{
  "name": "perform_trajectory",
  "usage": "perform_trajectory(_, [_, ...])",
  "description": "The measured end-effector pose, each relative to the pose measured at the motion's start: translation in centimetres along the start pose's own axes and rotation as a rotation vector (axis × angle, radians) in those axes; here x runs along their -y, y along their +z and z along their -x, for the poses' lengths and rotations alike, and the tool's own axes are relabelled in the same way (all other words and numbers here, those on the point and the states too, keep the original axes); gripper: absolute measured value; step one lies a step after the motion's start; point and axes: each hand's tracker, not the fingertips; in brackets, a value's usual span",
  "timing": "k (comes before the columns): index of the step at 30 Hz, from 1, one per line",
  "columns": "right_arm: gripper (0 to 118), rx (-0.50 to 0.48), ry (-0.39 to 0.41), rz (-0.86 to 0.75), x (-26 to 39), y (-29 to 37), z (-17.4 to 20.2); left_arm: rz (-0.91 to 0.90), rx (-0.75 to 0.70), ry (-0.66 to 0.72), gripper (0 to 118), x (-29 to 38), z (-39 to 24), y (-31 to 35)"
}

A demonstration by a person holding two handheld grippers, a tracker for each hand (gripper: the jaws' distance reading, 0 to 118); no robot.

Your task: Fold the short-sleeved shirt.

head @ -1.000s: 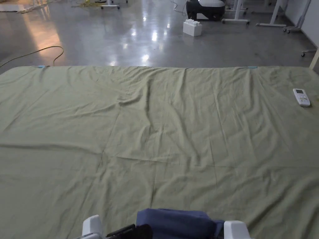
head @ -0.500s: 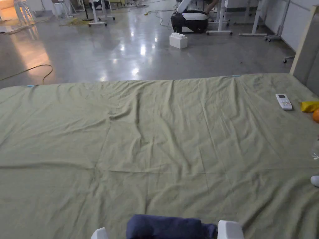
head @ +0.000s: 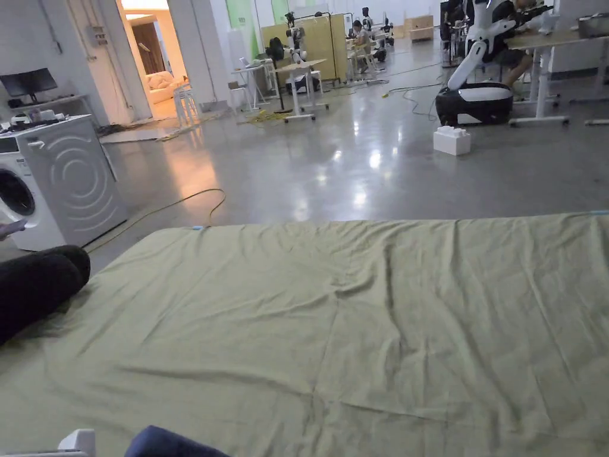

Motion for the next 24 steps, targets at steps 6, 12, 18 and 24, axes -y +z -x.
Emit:
perform_trajectory(6, [2,0.010,-0.035,0.026,0.4,-1.8,-0.7,-0.074,-0.124,0.167,88,3.5,-2.0,-1.7])
perform_trajectory(12, [2,0.006,0.028,-0.088,-0.8,4.3,0.1,-0.162,-0.471,-0.028,91,4.0,-5.9,2.7])
perform_trajectory(18, [2,0.055,0.164,-0.341,-3.3,11.4,2.1,-0.436,-0.244,-0.295,90,6.6,-15.6,12.8])
perform_trajectory(24, [2,0.081,0.270,-0.542,-5.0,16.6,3.9,-0.786,-0.172,-0.656,88,14.7,-26.4,18.0])
